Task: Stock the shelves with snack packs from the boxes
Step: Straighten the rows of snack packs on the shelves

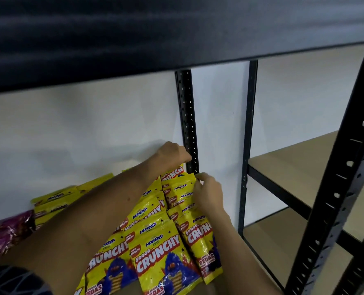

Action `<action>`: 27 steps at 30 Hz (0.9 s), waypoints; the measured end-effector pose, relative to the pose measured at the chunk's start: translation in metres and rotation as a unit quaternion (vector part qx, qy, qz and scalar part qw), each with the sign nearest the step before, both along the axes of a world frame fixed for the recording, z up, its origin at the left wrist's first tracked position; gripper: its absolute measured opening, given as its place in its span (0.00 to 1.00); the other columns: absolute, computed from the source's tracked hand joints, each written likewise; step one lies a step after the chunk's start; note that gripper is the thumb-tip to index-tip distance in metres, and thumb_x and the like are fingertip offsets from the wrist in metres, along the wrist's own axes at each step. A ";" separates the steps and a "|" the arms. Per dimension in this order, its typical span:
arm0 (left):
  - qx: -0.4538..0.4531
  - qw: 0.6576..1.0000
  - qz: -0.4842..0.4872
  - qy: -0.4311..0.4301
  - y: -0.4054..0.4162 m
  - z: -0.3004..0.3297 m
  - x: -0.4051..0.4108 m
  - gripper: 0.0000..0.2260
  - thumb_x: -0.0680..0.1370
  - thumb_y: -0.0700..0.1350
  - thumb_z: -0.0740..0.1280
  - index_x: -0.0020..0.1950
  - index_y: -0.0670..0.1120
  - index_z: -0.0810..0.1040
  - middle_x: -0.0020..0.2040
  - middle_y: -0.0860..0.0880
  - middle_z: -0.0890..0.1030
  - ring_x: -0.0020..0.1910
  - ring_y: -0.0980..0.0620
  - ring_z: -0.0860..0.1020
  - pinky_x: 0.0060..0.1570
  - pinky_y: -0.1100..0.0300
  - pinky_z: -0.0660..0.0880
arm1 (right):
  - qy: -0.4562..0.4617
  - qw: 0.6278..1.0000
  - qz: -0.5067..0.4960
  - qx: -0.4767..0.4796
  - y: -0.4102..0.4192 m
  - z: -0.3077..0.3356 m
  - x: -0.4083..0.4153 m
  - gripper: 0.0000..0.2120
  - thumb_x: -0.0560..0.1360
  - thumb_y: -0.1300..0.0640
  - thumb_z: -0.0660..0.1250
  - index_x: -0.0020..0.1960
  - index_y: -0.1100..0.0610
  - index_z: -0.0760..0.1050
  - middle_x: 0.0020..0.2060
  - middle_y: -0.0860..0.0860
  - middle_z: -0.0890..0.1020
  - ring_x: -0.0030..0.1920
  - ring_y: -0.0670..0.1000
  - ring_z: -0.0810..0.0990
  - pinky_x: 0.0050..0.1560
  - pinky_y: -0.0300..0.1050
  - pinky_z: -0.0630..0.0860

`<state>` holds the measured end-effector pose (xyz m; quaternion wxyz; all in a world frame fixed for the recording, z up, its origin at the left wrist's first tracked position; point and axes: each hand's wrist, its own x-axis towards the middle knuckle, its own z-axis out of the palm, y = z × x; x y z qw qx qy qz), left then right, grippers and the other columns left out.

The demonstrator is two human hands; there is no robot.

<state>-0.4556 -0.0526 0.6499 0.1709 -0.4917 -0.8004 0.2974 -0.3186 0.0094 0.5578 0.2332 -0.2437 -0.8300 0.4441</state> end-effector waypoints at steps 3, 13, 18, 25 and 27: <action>0.062 0.997 -0.040 -0.010 -0.006 -0.001 -0.006 0.08 0.75 0.36 0.63 0.49 0.48 0.74 0.46 0.47 0.74 0.42 0.47 0.76 0.36 0.56 0.66 | -0.021 0.997 -0.024 -0.070 0.019 0.005 -0.012 0.15 0.78 0.60 0.61 0.63 0.59 0.77 0.57 0.57 0.82 0.58 0.58 0.79 0.57 0.48 0.74; 0.227 0.949 0.020 -0.218 -0.009 0.001 -0.009 0.07 0.76 0.39 0.66 0.51 0.50 0.79 0.45 0.48 0.80 0.42 0.49 0.77 0.38 0.58 0.71 | -0.083 0.995 0.045 -0.038 0.031 -0.004 -0.048 0.13 0.73 0.54 0.64 0.56 0.47 0.80 0.51 0.50 0.82 0.53 0.56 0.79 0.59 0.58 0.75; 0.326 0.916 0.053 -0.227 -0.017 0.008 -0.021 0.08 0.75 0.40 0.69 0.54 0.47 0.81 0.52 0.46 0.82 0.49 0.46 0.80 0.48 0.54 0.77 | -0.051 0.998 0.002 -0.045 0.028 -0.008 -0.058 0.10 0.75 0.60 0.64 0.52 0.52 0.81 0.47 0.53 0.82 0.47 0.55 0.80 0.51 0.53 0.79; 0.418 0.888 0.090 -0.166 -0.017 -0.019 -0.016 0.06 0.76 0.44 0.67 0.50 0.46 0.82 0.48 0.45 0.83 0.45 0.45 0.81 0.44 0.54 0.79 | -0.070 0.996 -0.004 -0.047 0.023 -0.015 -0.054 0.11 0.77 0.61 0.63 0.56 0.54 0.80 0.51 0.55 0.82 0.48 0.55 0.80 0.52 0.53 0.80; 0.423 0.882 0.083 -0.190 -0.017 -0.017 -0.018 0.09 0.76 0.44 0.68 0.54 0.45 0.82 0.50 0.44 0.84 0.47 0.46 0.81 0.47 0.54 0.80 | -0.076 0.996 -0.009 -0.042 0.024 -0.008 -0.053 0.12 0.77 0.59 0.62 0.58 0.53 0.78 0.52 0.55 0.82 0.49 0.56 0.80 0.54 0.55 0.79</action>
